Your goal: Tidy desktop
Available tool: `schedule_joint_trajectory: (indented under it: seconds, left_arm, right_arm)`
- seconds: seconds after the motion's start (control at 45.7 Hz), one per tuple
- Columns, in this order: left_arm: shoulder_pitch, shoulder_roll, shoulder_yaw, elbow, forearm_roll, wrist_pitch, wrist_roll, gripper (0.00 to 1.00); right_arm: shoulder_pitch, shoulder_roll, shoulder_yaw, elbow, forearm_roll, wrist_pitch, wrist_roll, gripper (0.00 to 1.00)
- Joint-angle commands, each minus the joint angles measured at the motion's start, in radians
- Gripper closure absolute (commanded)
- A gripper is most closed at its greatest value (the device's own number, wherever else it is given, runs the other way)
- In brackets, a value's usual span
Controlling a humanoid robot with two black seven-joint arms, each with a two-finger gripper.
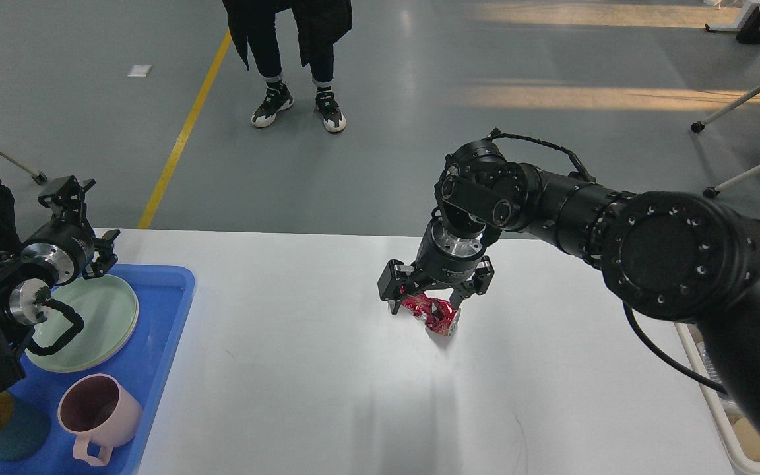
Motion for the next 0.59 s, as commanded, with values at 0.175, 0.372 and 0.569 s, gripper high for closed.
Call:
schedule_joint_trajectory:
  seconds: [0.175,0.372,0.569]
  left_arm:
    - [0.000,0.000,0.000,0.000,0.000,-0.001,0.000,0.04]
    - [0.000,0.000,0.000,0.000,0.000,-0.001,0.000,0.04]
    - [0.000,0.000,0.000,0.000,0.000,0.001,0.000,0.04]
  right_arm:
    - [0.015,0.002,0.093,0.033,0.000,0.000,0.000,0.00]
    - [0.015,0.000,0.159,0.049,0.000,0.000,0.001,0.00]
    - [0.016,0.002,0.255,0.049,0.000,0.000,0.001,0.00]
